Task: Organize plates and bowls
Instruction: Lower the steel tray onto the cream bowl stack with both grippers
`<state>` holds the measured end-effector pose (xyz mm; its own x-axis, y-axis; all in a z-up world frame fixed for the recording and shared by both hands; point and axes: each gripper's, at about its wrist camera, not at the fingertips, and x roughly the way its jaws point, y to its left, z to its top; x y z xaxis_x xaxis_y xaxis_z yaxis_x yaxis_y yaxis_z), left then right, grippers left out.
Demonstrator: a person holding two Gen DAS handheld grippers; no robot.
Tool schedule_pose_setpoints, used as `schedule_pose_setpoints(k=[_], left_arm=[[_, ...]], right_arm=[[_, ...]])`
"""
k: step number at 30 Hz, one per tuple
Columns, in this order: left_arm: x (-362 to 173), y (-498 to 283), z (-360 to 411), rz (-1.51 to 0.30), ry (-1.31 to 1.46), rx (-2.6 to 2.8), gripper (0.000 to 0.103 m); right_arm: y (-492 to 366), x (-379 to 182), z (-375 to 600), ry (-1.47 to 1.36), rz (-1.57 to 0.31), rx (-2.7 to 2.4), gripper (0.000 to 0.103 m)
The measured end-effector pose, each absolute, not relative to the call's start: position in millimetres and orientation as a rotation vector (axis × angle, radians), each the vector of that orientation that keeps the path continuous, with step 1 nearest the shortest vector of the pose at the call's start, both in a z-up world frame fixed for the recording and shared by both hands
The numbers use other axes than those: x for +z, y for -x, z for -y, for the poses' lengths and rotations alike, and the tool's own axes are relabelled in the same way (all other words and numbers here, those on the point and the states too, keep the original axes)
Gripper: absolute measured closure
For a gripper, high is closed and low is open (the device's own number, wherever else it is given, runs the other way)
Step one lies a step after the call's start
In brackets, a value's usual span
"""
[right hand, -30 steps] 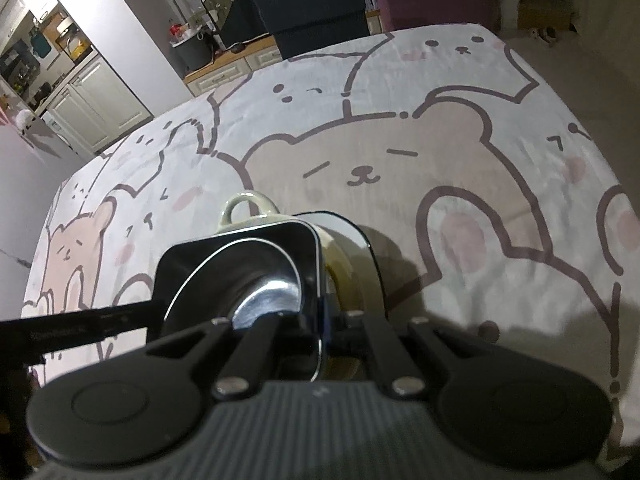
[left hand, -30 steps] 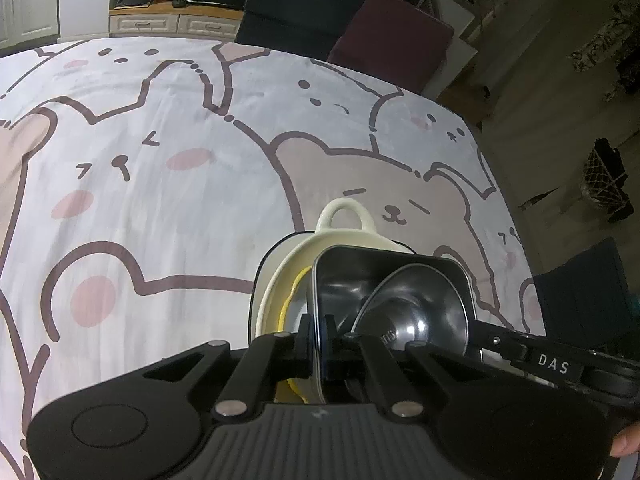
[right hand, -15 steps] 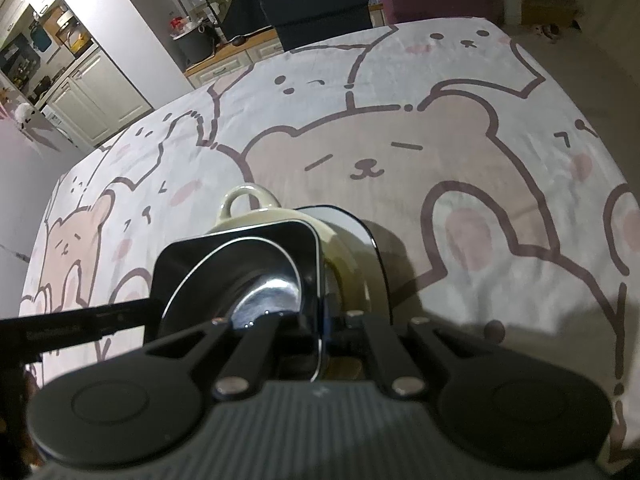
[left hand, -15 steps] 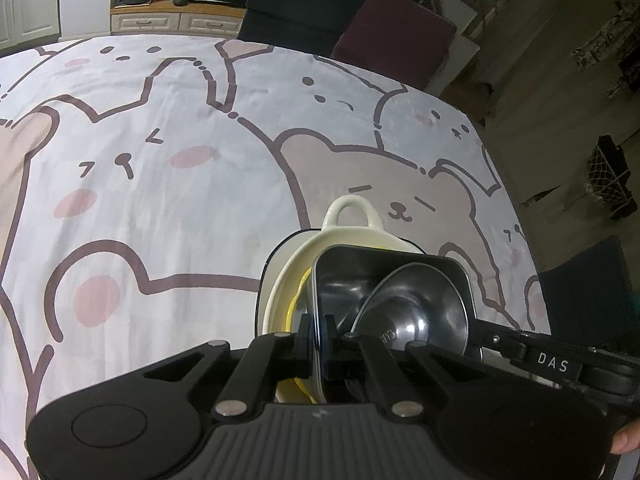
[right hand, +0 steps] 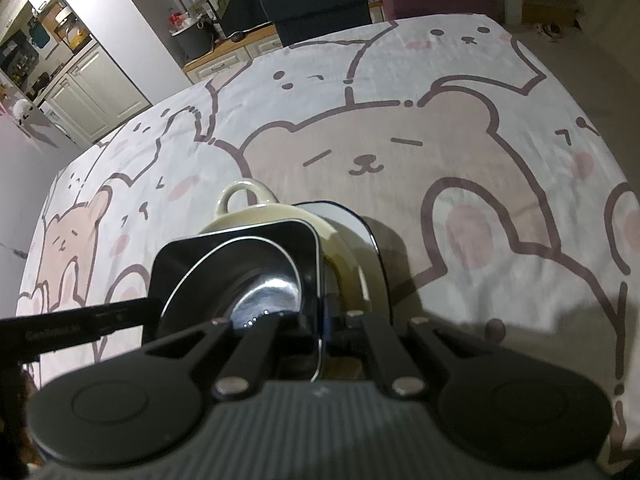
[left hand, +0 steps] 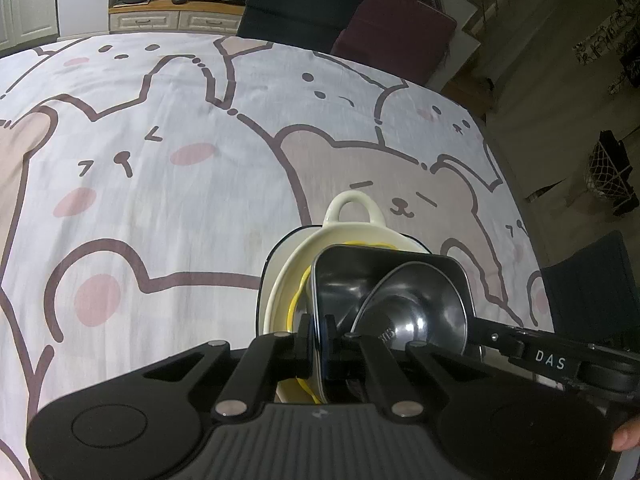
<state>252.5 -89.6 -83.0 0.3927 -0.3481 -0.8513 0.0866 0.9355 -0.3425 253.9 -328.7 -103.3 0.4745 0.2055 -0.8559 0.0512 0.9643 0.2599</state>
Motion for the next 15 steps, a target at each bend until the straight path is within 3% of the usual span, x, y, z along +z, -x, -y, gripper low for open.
schedule_pose_setpoints(k=[15], left_arm=[[-83.5, -252.1, 90.5, -1.136, 0.246, -0.287, 0.099]], right_arm=[[-255.3, -105.6, 330.3, -0.282, -1.077, 0.097, 0.098]])
